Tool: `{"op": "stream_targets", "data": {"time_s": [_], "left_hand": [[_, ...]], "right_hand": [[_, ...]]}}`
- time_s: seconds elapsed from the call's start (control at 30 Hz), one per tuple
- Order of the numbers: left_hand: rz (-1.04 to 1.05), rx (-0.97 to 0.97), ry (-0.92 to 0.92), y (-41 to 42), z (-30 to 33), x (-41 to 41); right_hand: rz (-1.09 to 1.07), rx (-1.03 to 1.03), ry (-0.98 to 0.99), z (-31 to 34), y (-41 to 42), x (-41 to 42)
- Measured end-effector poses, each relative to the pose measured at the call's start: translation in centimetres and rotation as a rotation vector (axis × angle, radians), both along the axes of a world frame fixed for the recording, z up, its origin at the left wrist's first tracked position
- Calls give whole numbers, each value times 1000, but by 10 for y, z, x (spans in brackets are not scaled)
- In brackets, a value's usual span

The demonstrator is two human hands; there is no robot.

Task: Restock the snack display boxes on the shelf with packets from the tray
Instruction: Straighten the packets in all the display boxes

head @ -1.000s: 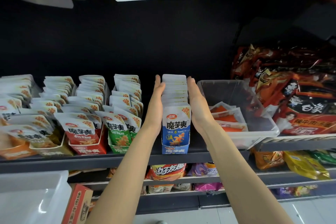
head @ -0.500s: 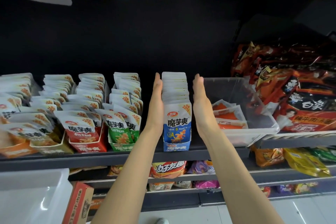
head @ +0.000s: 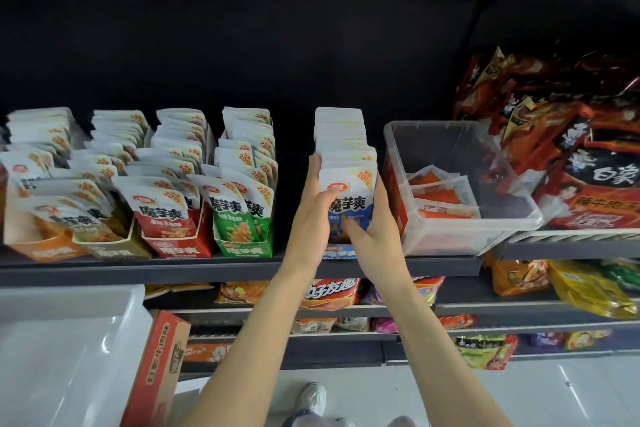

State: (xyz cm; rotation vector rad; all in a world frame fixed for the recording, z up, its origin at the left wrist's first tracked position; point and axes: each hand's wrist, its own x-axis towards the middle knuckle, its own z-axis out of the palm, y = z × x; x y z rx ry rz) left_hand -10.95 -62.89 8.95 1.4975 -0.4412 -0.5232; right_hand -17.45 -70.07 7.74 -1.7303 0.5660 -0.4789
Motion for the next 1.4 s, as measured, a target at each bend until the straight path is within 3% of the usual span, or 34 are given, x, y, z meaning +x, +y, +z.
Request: {"op": "stream_targets", "data": {"time_s": [0.17,0.4,0.57,0.8,0.97,1.07,1.2,1.4], "left_hand": [[9,24,-11,2,-1,0],[-2,93,-117,17,-14,9],[-94,381,-412,25,-21,12],[61,535,-722,24,-21,15],[13,459,-578,23,-21,17],[-27,344,-417,21,-20,14],[-47,215,-204,16,-20,12],[-60,245,-185,14,-24,11]], "right_hand": [[-58,-264,103,-6,-1,3],[-38,-103,114,-16,3,-7],[-52,-224,111,-16,2,-4],[-165,-349,127,-19,7,5],[-84,-261,123,-21,7,0],[-25,-114,101,-17,3,-2],[-17,-76,107,-20,2,-1],[-31,-92,119,-20,2,0]]}}
